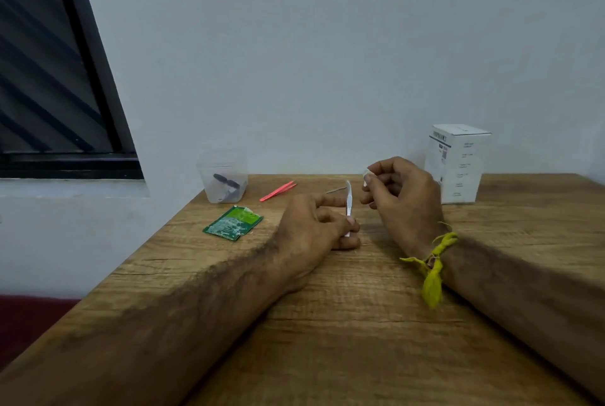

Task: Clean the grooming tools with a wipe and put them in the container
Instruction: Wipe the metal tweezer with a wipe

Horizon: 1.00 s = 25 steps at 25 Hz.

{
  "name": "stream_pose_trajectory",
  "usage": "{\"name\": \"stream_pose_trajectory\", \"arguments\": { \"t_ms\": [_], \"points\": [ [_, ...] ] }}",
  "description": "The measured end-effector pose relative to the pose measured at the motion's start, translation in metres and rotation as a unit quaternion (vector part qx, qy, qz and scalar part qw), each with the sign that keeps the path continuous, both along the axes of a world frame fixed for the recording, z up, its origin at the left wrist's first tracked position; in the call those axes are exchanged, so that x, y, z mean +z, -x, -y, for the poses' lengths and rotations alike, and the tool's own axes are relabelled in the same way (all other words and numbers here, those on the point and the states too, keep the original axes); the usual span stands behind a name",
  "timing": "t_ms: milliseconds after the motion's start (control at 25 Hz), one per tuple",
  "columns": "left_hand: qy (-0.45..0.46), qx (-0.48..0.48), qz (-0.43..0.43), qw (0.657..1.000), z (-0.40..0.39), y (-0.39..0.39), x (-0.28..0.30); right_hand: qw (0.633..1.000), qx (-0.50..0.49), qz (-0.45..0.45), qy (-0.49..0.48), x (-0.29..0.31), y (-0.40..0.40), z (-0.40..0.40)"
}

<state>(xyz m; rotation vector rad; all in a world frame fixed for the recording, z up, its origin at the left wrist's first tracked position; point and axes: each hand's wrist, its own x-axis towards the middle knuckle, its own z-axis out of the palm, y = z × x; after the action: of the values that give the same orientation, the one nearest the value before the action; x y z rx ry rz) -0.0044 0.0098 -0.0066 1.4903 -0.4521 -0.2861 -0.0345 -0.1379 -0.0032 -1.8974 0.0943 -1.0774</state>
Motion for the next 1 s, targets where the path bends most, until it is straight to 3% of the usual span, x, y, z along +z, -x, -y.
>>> {"name": "stream_pose_trajectory", "arguments": {
  "t_ms": [160,360,1000],
  "points": [
    [0.041,0.000,-0.002,0.999,-0.004,-0.005,-0.003,0.999,-0.008,0.031,0.039,-0.003,-0.001,-0.001],
    [0.032,-0.002,0.016,0.999,-0.003,-0.004,-0.001,0.982,-0.045,0.076,0.169,-0.004,-0.001,-0.003],
    [-0.028,0.016,0.053,0.998,0.002,-0.002,-0.002,0.931,-0.056,0.071,0.353,-0.002,0.009,-0.012]
  ]
}}
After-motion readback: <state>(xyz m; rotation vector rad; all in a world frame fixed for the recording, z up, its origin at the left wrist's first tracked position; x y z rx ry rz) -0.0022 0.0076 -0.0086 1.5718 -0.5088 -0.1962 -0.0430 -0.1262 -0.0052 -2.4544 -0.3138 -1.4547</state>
